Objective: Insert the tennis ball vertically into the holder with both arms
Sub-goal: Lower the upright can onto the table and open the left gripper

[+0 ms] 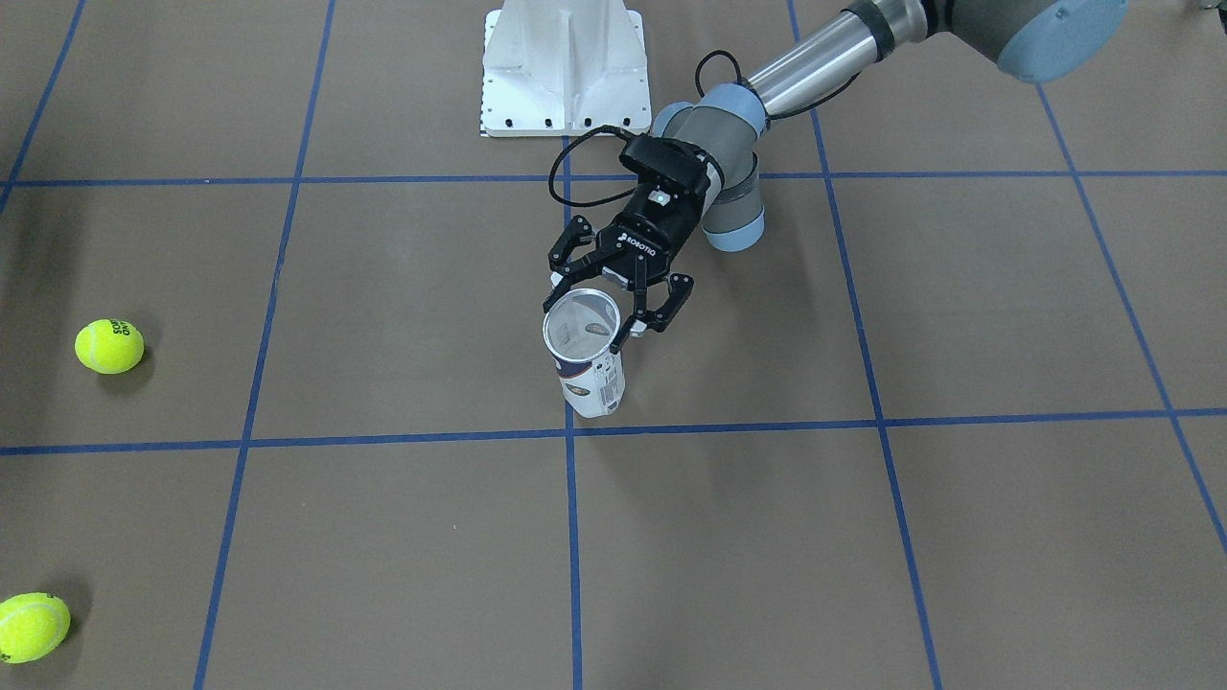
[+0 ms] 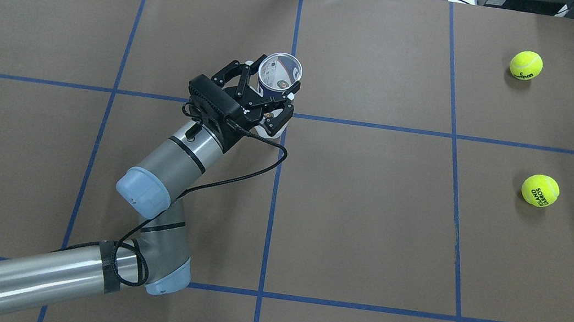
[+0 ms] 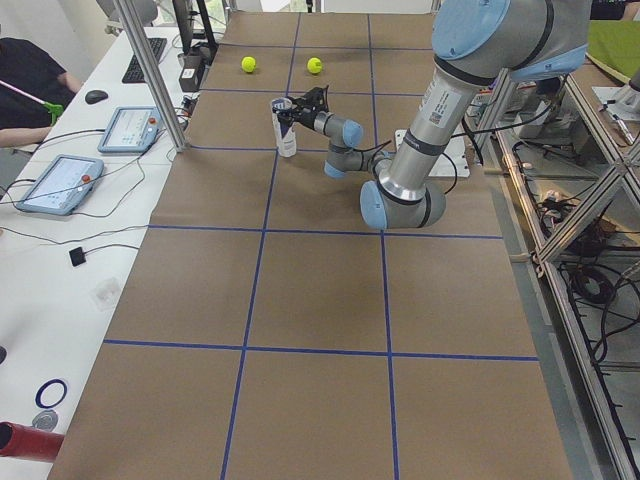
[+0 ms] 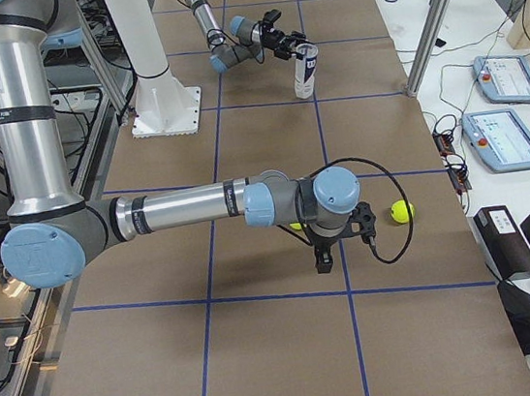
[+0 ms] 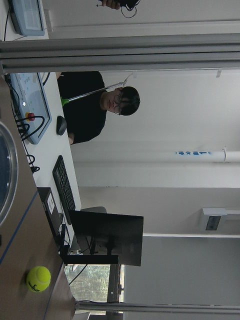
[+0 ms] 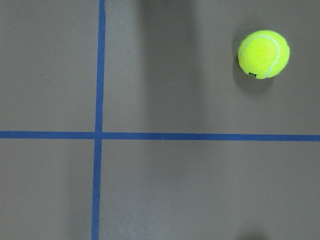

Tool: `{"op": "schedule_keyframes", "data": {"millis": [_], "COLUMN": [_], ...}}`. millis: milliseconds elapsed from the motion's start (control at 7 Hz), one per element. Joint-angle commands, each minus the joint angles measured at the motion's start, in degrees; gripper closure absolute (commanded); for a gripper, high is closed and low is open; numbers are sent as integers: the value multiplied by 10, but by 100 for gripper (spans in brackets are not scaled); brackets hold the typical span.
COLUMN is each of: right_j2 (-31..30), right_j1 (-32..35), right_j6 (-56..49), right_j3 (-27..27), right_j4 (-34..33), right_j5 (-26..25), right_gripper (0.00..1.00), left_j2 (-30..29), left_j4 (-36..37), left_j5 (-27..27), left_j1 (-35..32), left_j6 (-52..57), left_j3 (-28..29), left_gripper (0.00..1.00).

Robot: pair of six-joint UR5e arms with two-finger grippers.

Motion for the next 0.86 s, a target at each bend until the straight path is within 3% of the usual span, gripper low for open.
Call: {"op": "schedule_keyframes", "data": {"millis": [0,143,571,714], "right_j2": [0,1,1,1], "right_j1": [0,0,0,0], "right_j6": [0,-1,-1,-1], "right_j3": [1,0,-1,-1], "right_j4": [0,0,0,0], "right_j5": [0,-1,-1,-1], "right_gripper": [0,0,0,0], "left_j2": [1,3,2,4], "left_j4": [-2,-3,-3,-5], "left_j5": [7,11,11,18], "left_j1": [1,1,1,1], "left_j6": [1,1,0,0], "left_j3": [3,9,9,8], "left_gripper": [31,18,14,4]}}
